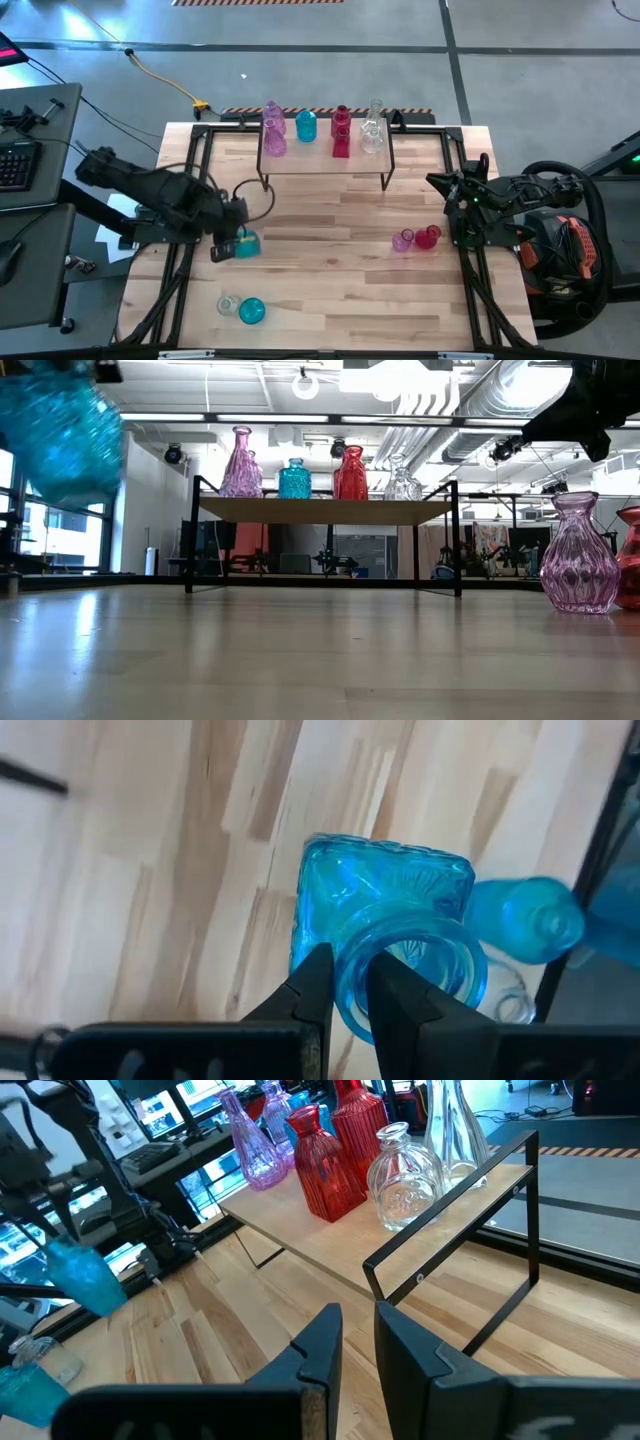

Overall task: Sort vases onto shelf
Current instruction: Put the top blue vase on the shelf aligned with the other blue vase

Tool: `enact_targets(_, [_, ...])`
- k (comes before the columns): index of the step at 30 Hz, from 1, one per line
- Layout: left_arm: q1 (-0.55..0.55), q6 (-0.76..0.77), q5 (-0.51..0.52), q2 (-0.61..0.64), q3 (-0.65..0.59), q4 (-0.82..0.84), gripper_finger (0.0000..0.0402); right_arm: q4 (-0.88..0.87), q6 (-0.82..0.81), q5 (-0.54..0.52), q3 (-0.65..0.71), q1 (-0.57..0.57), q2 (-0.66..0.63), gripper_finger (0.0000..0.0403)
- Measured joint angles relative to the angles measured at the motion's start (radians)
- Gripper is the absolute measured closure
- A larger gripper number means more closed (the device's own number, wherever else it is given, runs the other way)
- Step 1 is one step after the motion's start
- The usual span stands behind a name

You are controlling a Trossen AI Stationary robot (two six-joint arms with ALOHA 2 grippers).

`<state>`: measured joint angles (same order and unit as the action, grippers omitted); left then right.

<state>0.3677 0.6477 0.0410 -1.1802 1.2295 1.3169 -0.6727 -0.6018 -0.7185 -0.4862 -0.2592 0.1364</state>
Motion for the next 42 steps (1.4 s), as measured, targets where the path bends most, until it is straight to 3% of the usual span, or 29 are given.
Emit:
enact_targets(6, [-0.091,-0.163,-0.003,-0.046,0.111,0.024,0.0367,0.000,0.000,0.000,0.000,0.000,0.000,0.0359])
enact_targets(21, [-0.344,-0.584,0.024,-0.300,0.503,0.178,0.0366,0.000,0.000,0.000,0.000,0.000,0.000,0.0359])
enact_targets(28, [-0.443,-0.720,0.065,-0.407,0.673,0.243,0.0365,0.000,0.000,0.000,0.000,0.000,0.000,0.0359])
enact_targets(42, [-0.586,-0.939,0.077,-0.578,0.882,0.229,0.0365,0.000,0.000,0.000,0.000,0.000,0.000,0.0359])
